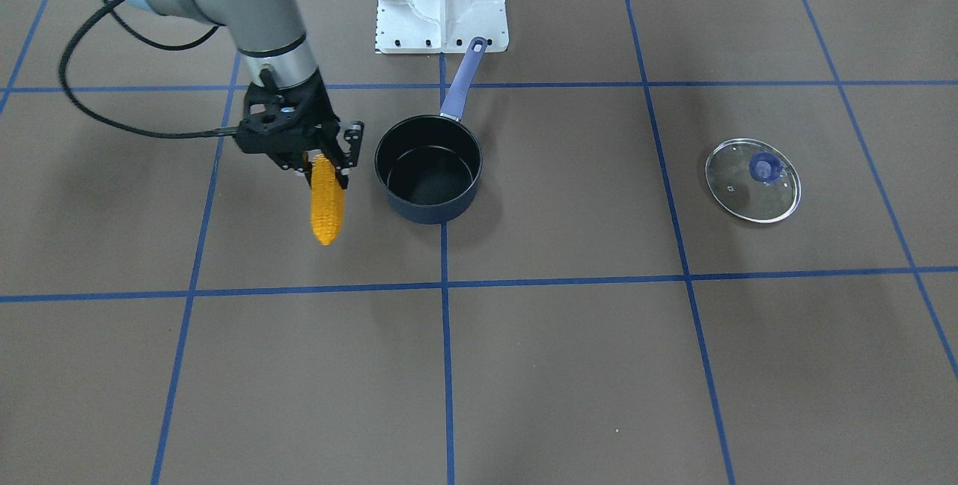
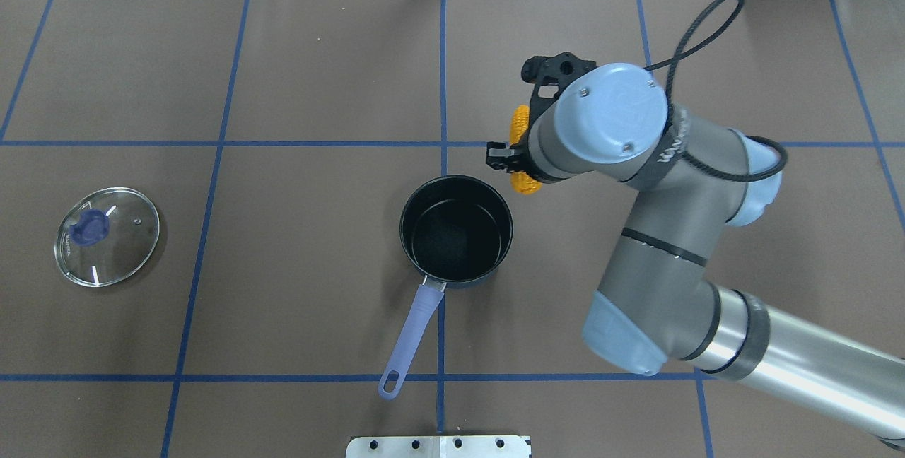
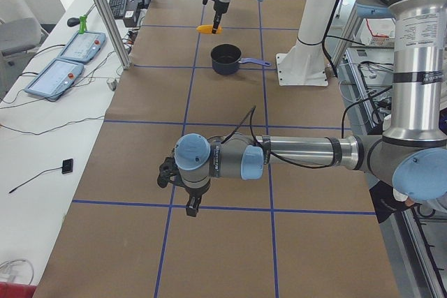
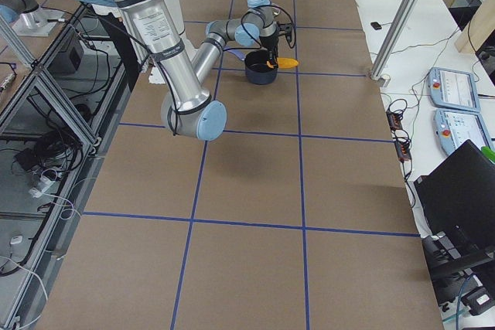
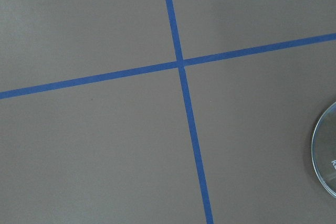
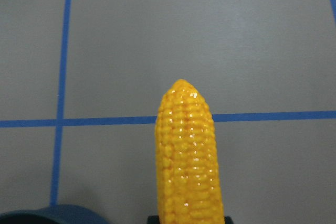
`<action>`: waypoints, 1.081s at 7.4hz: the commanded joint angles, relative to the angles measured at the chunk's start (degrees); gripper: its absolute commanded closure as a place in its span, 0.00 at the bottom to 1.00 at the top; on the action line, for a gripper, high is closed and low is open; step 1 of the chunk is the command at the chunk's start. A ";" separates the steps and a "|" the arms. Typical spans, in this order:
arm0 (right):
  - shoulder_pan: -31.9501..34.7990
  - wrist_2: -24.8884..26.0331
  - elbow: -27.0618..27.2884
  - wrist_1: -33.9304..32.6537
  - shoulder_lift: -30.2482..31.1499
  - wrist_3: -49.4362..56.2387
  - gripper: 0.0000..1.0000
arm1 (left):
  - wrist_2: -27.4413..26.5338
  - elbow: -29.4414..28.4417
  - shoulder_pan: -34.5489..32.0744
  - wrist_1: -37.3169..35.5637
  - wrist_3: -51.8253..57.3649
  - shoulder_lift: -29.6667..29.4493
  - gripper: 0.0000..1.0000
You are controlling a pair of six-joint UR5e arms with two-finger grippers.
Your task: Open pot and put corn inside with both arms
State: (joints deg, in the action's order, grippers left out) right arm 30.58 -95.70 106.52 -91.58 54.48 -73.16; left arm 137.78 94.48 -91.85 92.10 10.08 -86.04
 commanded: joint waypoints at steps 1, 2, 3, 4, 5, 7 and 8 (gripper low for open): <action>-7.61 7.09 -3.75 -1.15 -5.06 -4.87 0.97 | 0.03 0.00 0.00 -0.07 -0.06 0.00 0.01; -8.94 7.28 -5.08 -1.06 -6.21 -7.41 0.55 | 0.03 0.00 0.00 -0.07 0.03 0.00 0.01; -9.74 8.85 -5.26 -1.06 -5.79 -7.96 0.01 | 0.03 -0.26 0.00 0.01 0.03 0.00 0.01; -10.01 10.86 -5.53 -1.06 -5.96 -8.05 0.00 | 0.03 -0.26 0.00 0.01 0.03 0.00 0.01; -9.66 10.71 -5.18 -1.24 -6.05 -7.70 0.00 | 0.03 -0.26 0.00 0.01 0.03 0.00 0.01; -4.34 6.53 -4.57 -1.32 -6.22 -4.91 0.00 | -0.06 -0.26 0.00 -0.07 0.03 0.00 0.01; 1.62 1.18 -4.65 -1.50 -5.88 0.07 0.00 | -0.23 -0.26 0.00 -0.07 0.12 0.00 0.01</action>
State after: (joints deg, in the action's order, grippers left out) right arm 25.99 -89.02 101.77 -92.92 48.39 -77.84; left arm 137.70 94.22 -91.84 92.03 10.13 -86.04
